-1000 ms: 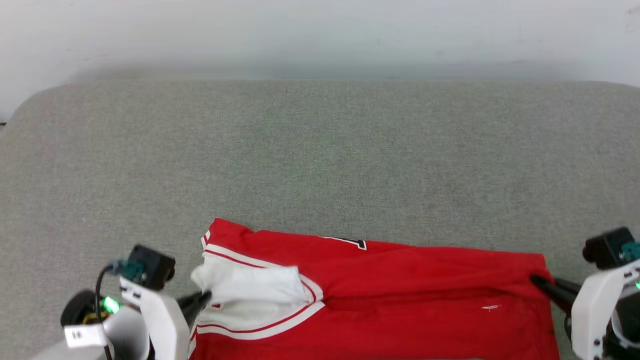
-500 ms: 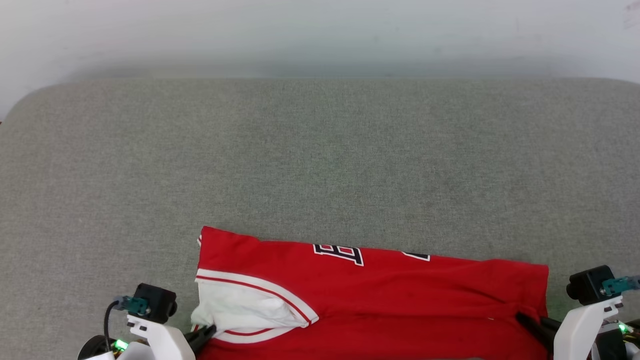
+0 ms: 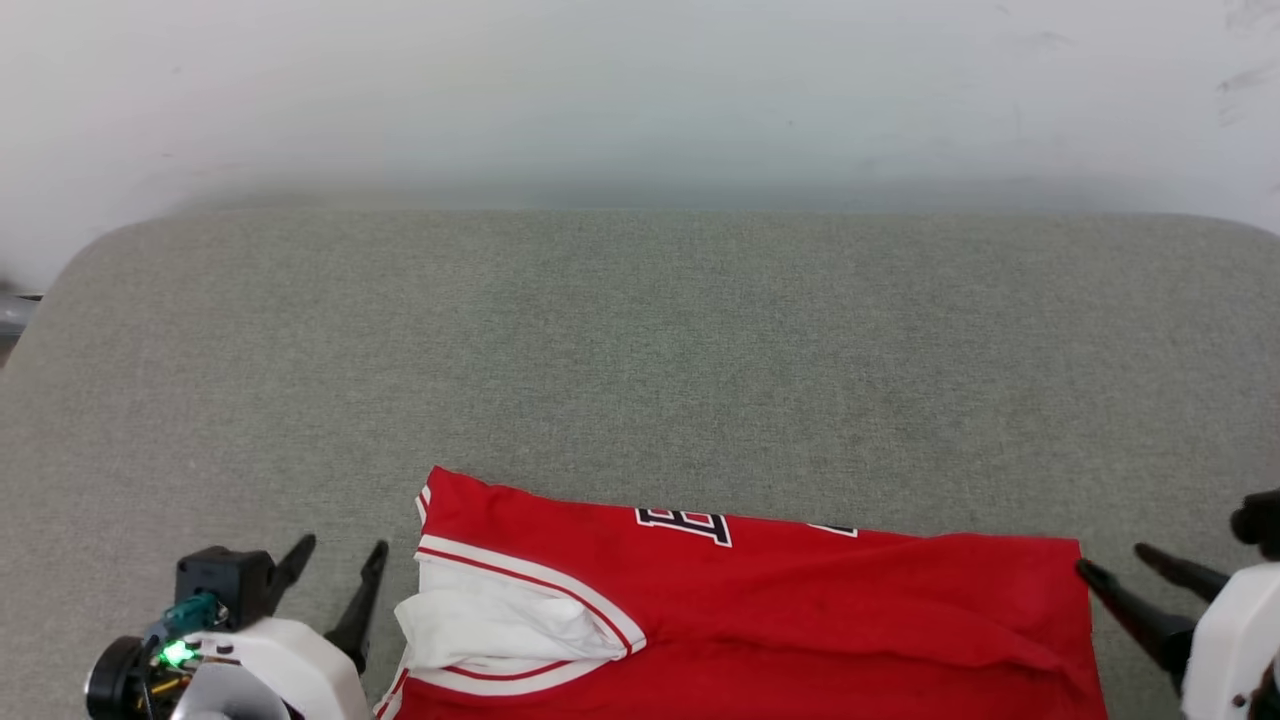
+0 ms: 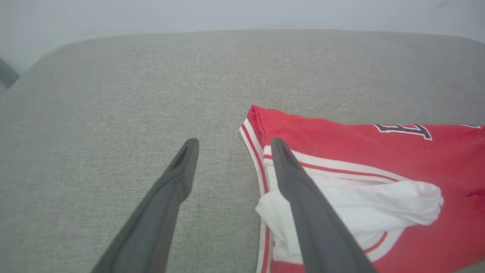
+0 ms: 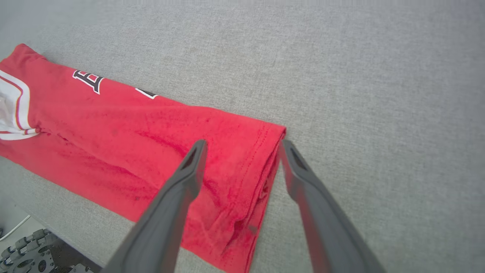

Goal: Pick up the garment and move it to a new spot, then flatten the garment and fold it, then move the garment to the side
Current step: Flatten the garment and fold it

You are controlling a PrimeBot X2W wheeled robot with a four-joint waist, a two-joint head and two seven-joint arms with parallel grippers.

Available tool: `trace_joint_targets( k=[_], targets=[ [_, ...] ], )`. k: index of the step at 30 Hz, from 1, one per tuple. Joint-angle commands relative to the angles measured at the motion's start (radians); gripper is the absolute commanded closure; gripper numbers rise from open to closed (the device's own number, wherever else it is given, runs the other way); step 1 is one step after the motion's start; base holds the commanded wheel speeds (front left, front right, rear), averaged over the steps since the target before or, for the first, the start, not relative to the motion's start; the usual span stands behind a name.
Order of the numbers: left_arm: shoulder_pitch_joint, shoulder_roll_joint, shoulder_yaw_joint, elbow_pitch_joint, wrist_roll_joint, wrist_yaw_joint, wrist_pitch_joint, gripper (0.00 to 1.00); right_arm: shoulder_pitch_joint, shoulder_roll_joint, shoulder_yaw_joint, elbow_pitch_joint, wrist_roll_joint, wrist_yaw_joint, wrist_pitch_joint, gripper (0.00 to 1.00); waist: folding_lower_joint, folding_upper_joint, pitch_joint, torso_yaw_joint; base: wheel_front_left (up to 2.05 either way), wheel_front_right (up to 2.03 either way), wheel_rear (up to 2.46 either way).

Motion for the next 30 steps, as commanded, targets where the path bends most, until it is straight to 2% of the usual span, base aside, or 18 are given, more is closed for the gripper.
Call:
trace_joint_targets(
  k=[1,3,7,13,21,30],
  targets=[
    [0.015,-0.008,0.024,-0.007,0.015,0.02,-0.01,0.0,0.011,-0.011,-0.016,-0.009,-0.005,-0.001,0.012,0.0,0.0,0.0,-0.003,0.003,0.0,0.0,0.0],
    [0.032,-0.03,0.07,-0.022,0.045,0.052,-0.018,0.0,0.018,-0.017,-0.036,-0.016,-0.003,-0.001,0.052,0.0,0.0,0.0,-0.004,0.008,0.0,0.0,0.0],
    [0.085,-0.089,0.237,-0.077,0.183,0.101,-0.019,0.0,0.015,-0.036,-0.063,-0.006,-0.002,-0.001,0.153,0.0,0.0,0.0,0.005,0.02,0.0,0.0,0.0],
    [0.187,-0.188,0.426,-0.143,0.402,0.12,-0.019,0.0,-0.007,-0.013,-0.07,0.038,0.008,-0.001,0.273,0.0,0.0,0.0,0.018,0.034,0.0,0.0,0.0],
    [0.31,-0.339,0.573,-0.188,0.616,0.089,-0.019,0.0,-0.053,0.054,-0.033,0.141,0.007,-0.001,0.308,0.0,0.0,0.0,0.037,0.056,0.0,0.0,0.0],
    [0.385,-0.47,0.666,-0.176,0.757,0.005,-0.019,0.0,-0.076,0.114,0.073,0.258,0.038,-0.001,0.294,0.0,0.0,0.0,0.061,0.079,0.0,0.0,0.0]
  ],
)
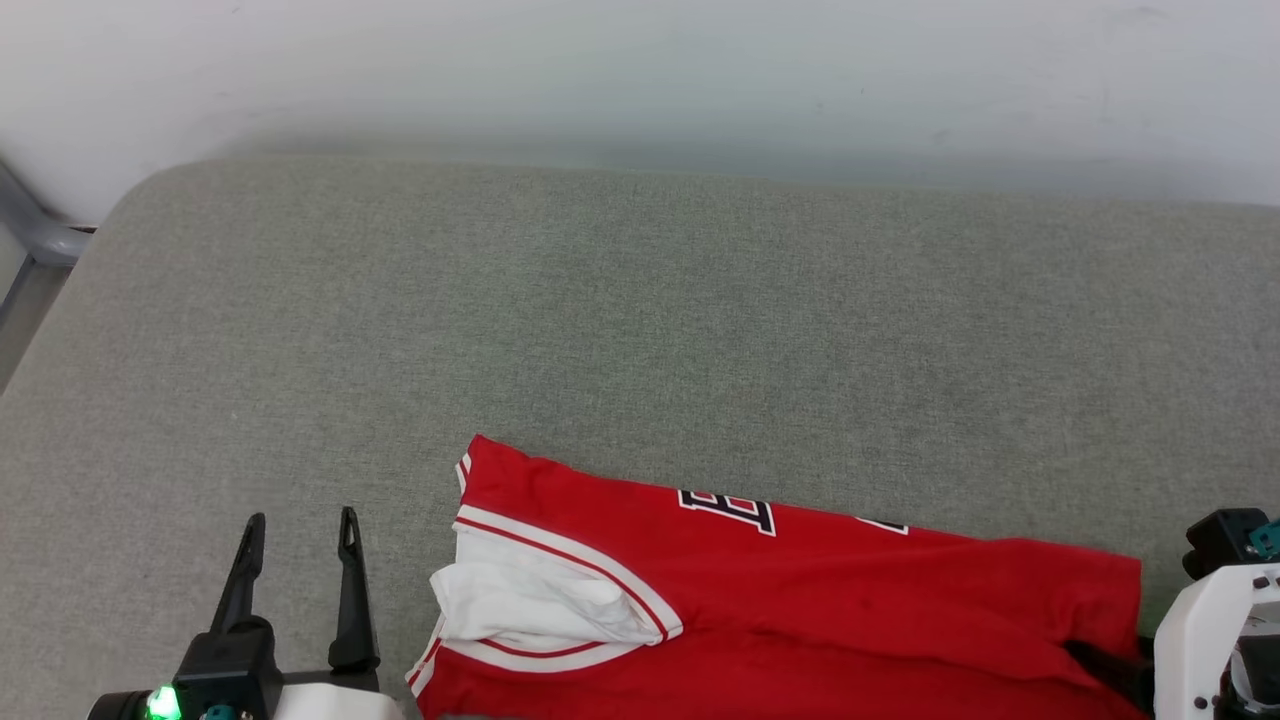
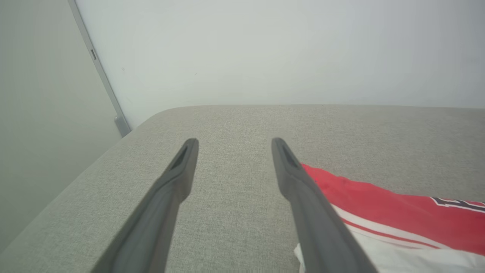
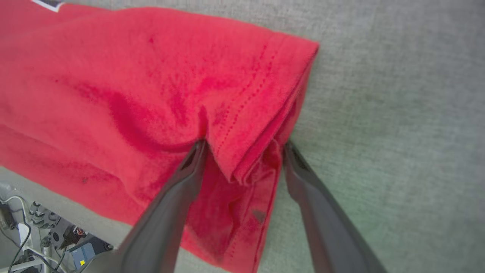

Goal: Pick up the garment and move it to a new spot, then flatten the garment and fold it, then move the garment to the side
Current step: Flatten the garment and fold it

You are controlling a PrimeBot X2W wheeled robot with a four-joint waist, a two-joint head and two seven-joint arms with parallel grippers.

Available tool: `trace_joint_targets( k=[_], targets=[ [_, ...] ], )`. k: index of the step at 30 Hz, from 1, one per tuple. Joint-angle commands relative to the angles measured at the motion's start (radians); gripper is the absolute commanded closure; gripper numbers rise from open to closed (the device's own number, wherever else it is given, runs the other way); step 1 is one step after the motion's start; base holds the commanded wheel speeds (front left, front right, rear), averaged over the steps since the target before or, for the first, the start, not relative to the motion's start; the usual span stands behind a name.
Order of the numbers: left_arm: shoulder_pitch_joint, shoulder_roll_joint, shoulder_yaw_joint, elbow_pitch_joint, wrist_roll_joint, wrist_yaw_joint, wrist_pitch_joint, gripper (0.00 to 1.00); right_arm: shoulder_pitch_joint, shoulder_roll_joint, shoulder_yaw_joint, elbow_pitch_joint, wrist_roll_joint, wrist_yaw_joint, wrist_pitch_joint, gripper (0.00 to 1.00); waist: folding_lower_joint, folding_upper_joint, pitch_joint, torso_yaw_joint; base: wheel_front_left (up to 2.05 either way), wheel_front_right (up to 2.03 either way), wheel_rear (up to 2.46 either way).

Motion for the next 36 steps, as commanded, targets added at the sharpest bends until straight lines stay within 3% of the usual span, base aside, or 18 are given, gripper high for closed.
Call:
trace_joint_targets(
  k=[1,9,10,11,24,33,36],
  targets=[
    [0.015,-0.016,0.016,0.002,0.02,-0.013,-0.004,0.0,0.007,0.044,0.039,0.024,0.017,0.0,-0.003,0.0,0.0,0.0,0.003,0.003,0.0,0.0,0.0],
    [0.035,-0.093,0.076,0.031,0.093,-0.083,-0.004,0.0,-0.007,0.075,0.146,0.065,0.076,0.006,-0.039,0.0,0.0,0.0,0.007,0.001,0.0,0.0,0.0],
    [0.035,-0.1,0.084,0.032,0.102,-0.092,-0.004,0.0,-0.011,0.073,0.157,0.065,0.084,0.006,-0.052,0.54,0.0,0.0,0.007,0.0,0.0,0.0,0.0],
    [0.035,-0.109,0.093,0.03,0.112,-0.099,-0.004,0.0,-0.017,0.073,0.167,0.066,0.095,0.006,-0.063,1.0,0.0,0.0,0.007,-0.001,0.0,0.0,0.0],
    [0.04,-0.181,0.166,0.025,0.197,-0.174,-0.004,0.0,-0.091,-0.091,0.151,0.058,0.181,-0.001,-0.212,1.0,0.0,0.0,0.005,-0.018,0.0,0.0,0.0],
    [0.05,-0.213,0.196,0.028,0.227,-0.201,-0.004,0.0,-0.103,-0.212,0.106,0.165,0.169,-0.001,-0.231,1.0,0.0,0.0,0.0,-0.028,0.0,0.0,0.0],
    [0.049,-0.217,0.2,0.032,0.236,-0.211,-0.004,0.0,-0.114,-0.213,0.095,0.205,0.167,-0.001,-0.237,1.0,0.0,0.0,-0.002,-0.03,0.0,0.0,0.0]
  ],
)
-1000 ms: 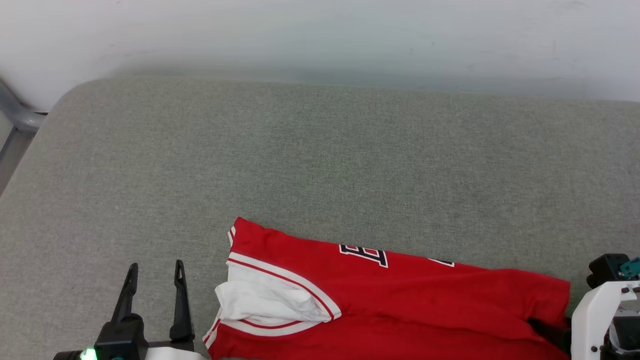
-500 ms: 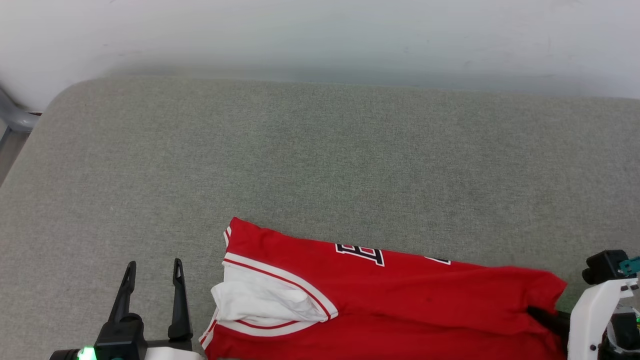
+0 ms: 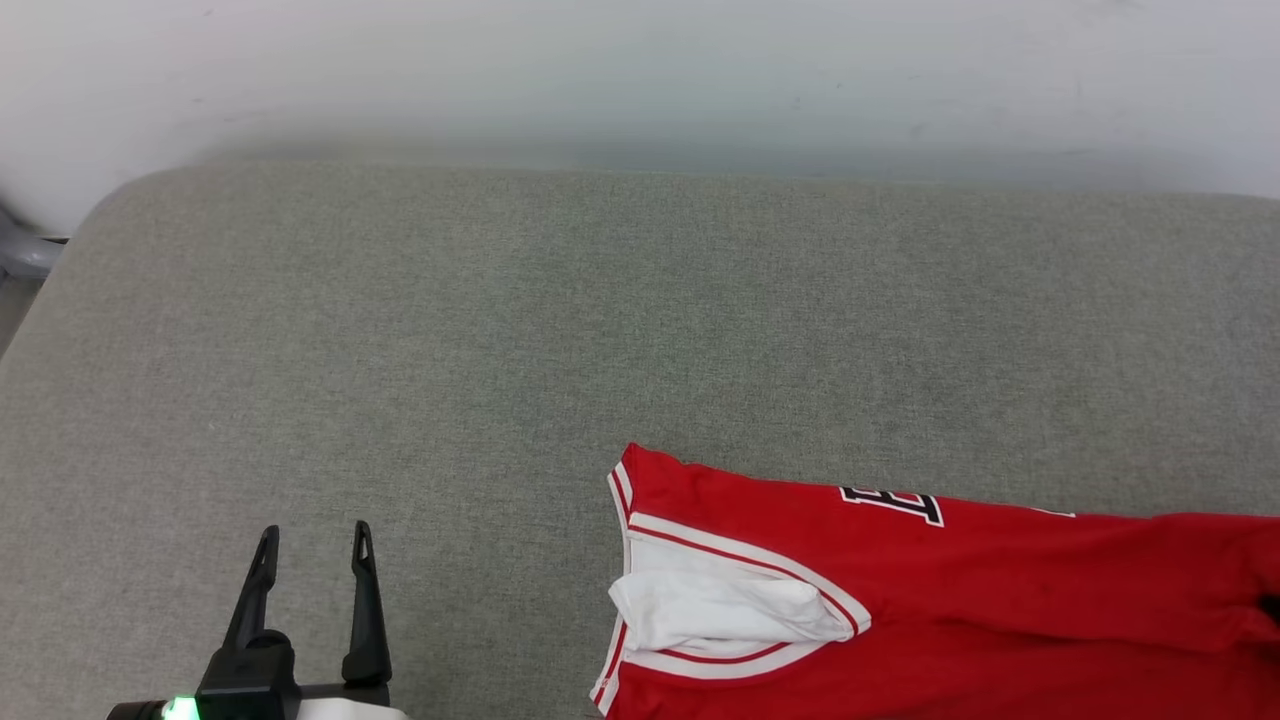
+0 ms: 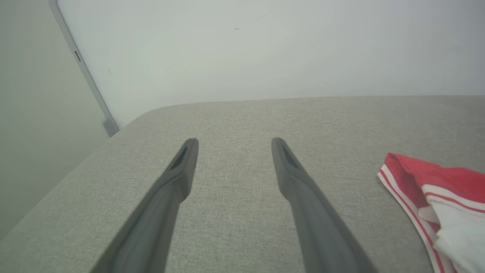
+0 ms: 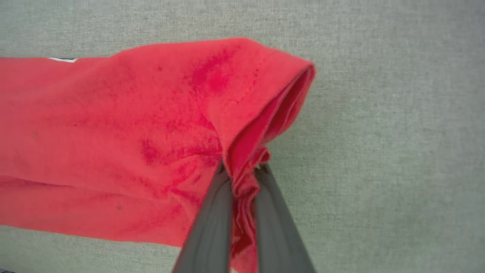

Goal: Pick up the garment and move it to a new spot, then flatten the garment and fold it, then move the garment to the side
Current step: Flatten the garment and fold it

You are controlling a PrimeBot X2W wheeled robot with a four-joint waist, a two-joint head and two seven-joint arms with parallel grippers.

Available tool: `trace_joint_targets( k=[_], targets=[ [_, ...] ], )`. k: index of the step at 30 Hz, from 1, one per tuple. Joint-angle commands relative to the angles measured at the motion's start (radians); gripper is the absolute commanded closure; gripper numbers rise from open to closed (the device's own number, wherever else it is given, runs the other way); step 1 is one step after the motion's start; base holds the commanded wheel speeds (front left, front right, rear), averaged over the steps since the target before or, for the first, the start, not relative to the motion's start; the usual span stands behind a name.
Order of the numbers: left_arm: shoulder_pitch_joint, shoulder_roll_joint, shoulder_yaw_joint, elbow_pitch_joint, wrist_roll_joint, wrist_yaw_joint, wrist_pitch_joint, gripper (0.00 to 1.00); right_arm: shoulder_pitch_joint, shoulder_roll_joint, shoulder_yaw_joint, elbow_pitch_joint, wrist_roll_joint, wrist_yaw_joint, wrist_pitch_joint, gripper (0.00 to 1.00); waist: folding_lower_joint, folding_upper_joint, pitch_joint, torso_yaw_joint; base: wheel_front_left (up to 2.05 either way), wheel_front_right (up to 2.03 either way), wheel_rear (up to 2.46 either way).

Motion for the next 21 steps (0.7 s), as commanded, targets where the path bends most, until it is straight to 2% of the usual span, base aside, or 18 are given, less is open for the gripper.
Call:
trace_joint_targets(
  k=[1,5,11,17,21],
  targets=[
    [0.008,-0.002,0.003,0.004,0.009,-0.006,-0.004,0.0,-0.019,0.012,-0.01,0.006,0.012,-0.002,-0.007,1.0,-0.0001,-0.0001,-0.002,-0.001,0.0,0.0,0.0],
    [0.014,-0.008,0.011,0.007,0.018,-0.012,-0.004,0.0,-0.01,0.025,-0.007,-0.042,0.029,-0.001,-0.006,1.0,-0.0001,-0.0001,-0.011,-0.004,0.0,0.0,0.0],
    [0.024,-0.017,0.022,0.016,0.023,-0.021,-0.004,0.0,0.022,0.05,0.012,-0.221,0.056,-0.001,0.006,1.0,-0.0001,-0.0001,-0.032,-0.005,0.0,0.0,0.0],
    [0.028,-0.025,0.026,0.022,0.026,-0.029,-0.004,0.0,0.023,0.095,0.051,-0.414,0.031,-0.001,0.05,1.0,-0.0001,-0.0001,-0.04,0.002,0.0,0.0,0.0],
    [0.019,-0.029,0.024,0.022,0.031,-0.033,-0.004,0.0,-0.017,0.136,0.096,-0.491,-0.002,-0.001,0.091,1.0,-0.0001,-0.0001,-0.036,0.01,0.0,0.0,0.0]
  ],
)
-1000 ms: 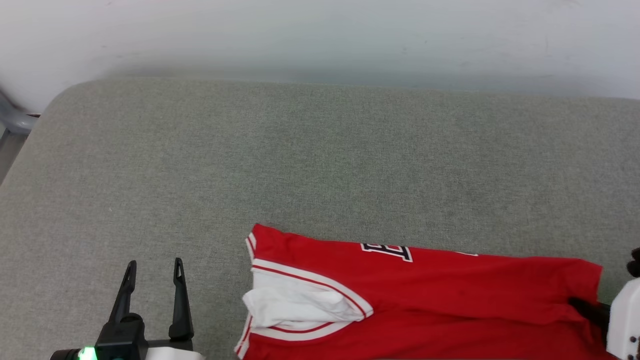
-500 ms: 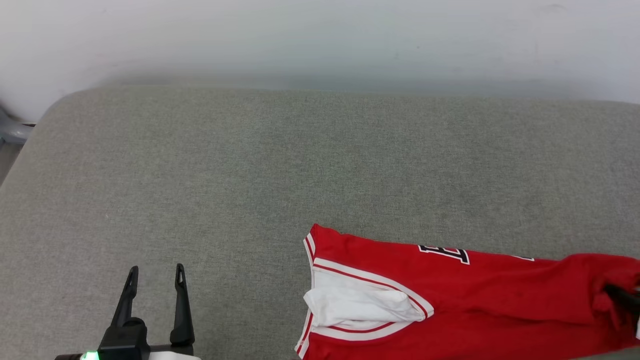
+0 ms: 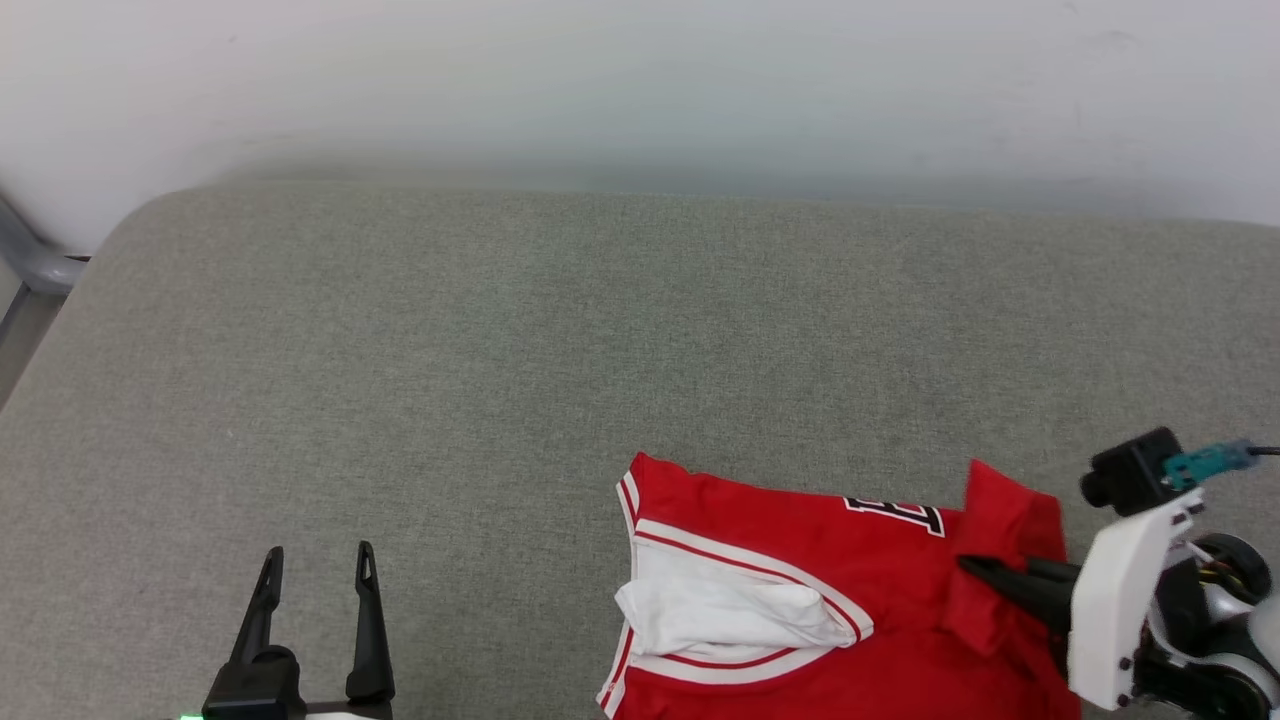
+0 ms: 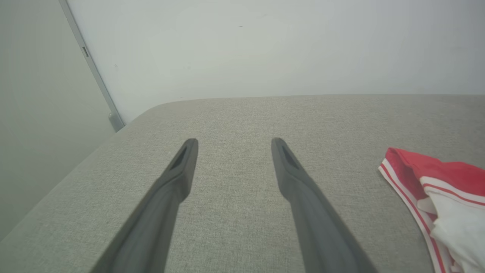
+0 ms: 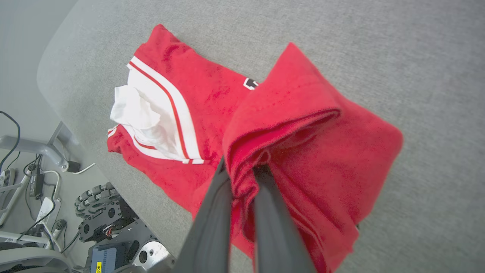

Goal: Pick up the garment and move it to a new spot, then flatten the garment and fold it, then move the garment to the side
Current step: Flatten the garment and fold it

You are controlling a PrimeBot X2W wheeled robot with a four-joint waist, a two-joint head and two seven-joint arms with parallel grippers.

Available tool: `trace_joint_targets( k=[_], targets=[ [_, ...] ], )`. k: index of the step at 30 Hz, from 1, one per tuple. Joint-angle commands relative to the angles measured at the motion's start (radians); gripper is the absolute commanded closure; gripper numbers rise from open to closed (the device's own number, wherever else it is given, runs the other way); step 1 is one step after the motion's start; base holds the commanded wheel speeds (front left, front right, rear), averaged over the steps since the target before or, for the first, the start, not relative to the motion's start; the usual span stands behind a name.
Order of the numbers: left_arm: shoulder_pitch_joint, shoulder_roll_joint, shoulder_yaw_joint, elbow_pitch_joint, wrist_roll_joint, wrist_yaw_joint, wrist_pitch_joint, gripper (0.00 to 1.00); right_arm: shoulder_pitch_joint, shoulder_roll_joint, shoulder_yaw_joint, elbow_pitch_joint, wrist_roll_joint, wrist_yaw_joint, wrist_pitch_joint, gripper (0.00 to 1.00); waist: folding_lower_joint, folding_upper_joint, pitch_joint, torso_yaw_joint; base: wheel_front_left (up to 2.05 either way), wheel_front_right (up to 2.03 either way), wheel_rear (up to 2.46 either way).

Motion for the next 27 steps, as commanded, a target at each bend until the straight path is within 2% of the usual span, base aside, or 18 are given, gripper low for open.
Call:
trace_joint_targets(
  k=[1,7,13,22,23,27],
  targets=[
    [-0.009,-0.005,0.002,0.0,0.006,-0.005,-0.004,0.0,-0.057,0.046,0.043,-0.028,-0.028,-0.001,0.029,1.0,0.0,0.0,0.009,0.007,0.0,0.0,0.0],
    [-0.026,-0.011,0.004,0.005,0.01,-0.008,-0.004,0.0,-0.164,0.133,0.157,-0.029,-0.062,-0.001,0.069,1.0,0.0,0.0,0.022,0.022,0.0,0.0,0.0],
    [-0.035,-0.015,0.005,0.004,0.014,-0.013,-0.004,0.0,-0.268,0.21,0.282,0.027,-0.085,-0.001,0.074,1.0,0.0,0.0,0.036,0.037,0.0,0.0,0.0],
    [-0.05,-0.021,0.002,0.01,0.018,-0.014,-0.004,0.0,-0.378,0.314,0.428,0.206,-0.088,-0.001,0.05,1.0,0.0,0.0,0.054,0.054,0.0,0.0,0.0],
    [-0.052,-0.023,0.001,0.011,0.019,-0.014,-0.004,0.0,-0.397,0.334,0.455,0.265,-0.094,-0.001,0.04,1.0,0.0,0.0,0.057,0.056,0.0,0.0,0.0],
    [-0.055,-0.025,0.003,0.013,0.019,-0.012,-0.004,0.0,-0.418,0.377,0.507,0.373,-0.094,-0.001,0.014,1.0,0.0,0.0,0.059,0.056,0.0,0.0,0.0]
  ],
)
